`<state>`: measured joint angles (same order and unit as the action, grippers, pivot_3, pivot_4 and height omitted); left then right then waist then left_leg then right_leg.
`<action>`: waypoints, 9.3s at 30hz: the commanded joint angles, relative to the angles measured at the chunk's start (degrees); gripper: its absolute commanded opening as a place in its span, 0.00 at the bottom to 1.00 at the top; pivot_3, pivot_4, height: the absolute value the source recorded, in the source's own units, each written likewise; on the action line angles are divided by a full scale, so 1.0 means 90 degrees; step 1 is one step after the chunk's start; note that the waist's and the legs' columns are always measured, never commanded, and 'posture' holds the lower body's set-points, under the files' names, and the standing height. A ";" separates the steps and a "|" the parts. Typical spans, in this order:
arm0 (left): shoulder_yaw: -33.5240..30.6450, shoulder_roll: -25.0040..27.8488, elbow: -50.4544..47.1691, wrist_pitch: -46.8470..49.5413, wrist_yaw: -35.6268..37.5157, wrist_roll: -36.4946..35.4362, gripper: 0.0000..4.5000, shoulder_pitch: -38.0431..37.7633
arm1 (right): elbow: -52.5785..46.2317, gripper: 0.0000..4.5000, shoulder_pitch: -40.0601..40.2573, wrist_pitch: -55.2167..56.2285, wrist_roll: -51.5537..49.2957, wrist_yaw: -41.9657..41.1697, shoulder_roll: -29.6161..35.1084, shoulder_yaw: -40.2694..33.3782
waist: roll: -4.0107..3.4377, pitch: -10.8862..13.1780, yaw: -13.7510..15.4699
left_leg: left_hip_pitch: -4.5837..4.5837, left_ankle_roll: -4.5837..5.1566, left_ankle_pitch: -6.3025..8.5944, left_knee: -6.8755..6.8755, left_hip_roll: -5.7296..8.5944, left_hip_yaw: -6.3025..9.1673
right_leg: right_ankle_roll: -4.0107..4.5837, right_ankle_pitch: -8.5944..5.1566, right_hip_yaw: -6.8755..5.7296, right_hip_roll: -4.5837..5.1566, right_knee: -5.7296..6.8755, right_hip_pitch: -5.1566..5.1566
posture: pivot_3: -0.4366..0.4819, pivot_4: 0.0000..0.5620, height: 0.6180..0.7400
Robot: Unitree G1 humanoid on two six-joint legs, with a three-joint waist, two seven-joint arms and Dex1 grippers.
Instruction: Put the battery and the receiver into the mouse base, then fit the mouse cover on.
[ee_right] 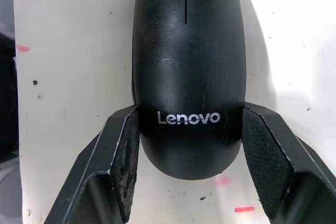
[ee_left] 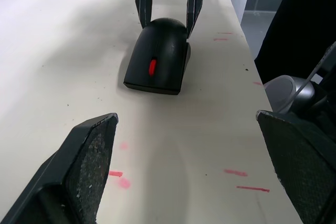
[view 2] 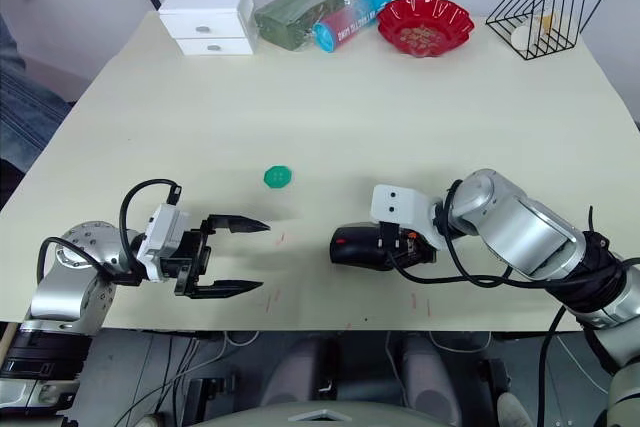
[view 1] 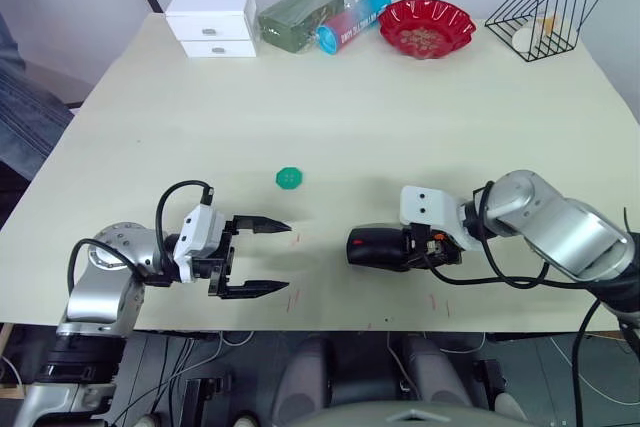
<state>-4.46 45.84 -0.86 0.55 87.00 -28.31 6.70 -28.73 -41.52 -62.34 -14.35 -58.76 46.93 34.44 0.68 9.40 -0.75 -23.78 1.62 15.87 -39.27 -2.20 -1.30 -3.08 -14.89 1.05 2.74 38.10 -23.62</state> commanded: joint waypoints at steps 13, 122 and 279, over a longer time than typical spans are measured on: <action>-0.0099 0.0065 -0.0175 -0.0009 -0.0017 -0.0082 1.00 0.0013 | -0.0046 0.51 0.0235 0.0058 -0.0057 0.0067 0.0015 -0.0065 | 0.0001 -0.0002 0.0000 | 0.0002 0.0000 0.0000 -0.0004 0.0000 0.0001 | 0.0000 0.0000 0.0000 0.0000 0.0003 0.0003 | 0.48 0.27 1.00; -0.0220 0.0092 0.0272 -0.0483 -0.0024 -0.0096 1.00 -0.0031 | 0.1756 0.54 0.3361 0.7722 0.0821 -0.0425 -0.0874 -0.2174 | 0.0006 -0.0004 0.0020 | 0.0006 -0.0003 -0.0002 -0.0011 0.0000 -0.0002 | -0.0002 0.0001 0.0003 -0.0005 0.0005 0.0010 | 0.48 0.27 1.00; 0.0015 -0.0021 -0.0060 -0.0224 -0.0134 -0.0024 1.00 0.0111 | 0.0000 0.47 0.1004 0.1659 -0.0130 0.1136 -0.1536 -0.1052 | 0.0007 -0.0005 0.0004 | 0.0002 -0.0003 -0.0002 -0.0012 0.0000 0.0001 | -0.0001 0.0001 0.0002 -0.0004 0.0013 0.0004 | 0.48 0.27 1.00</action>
<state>-3.76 45.41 0.53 -0.91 85.91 -28.23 7.95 -28.04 -31.35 -48.52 -16.20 -49.16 33.35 24.92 0.74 9.36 -0.72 -23.76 1.59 15.85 -39.38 -2.20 -1.30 -3.09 -14.88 1.06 2.70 38.22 -23.58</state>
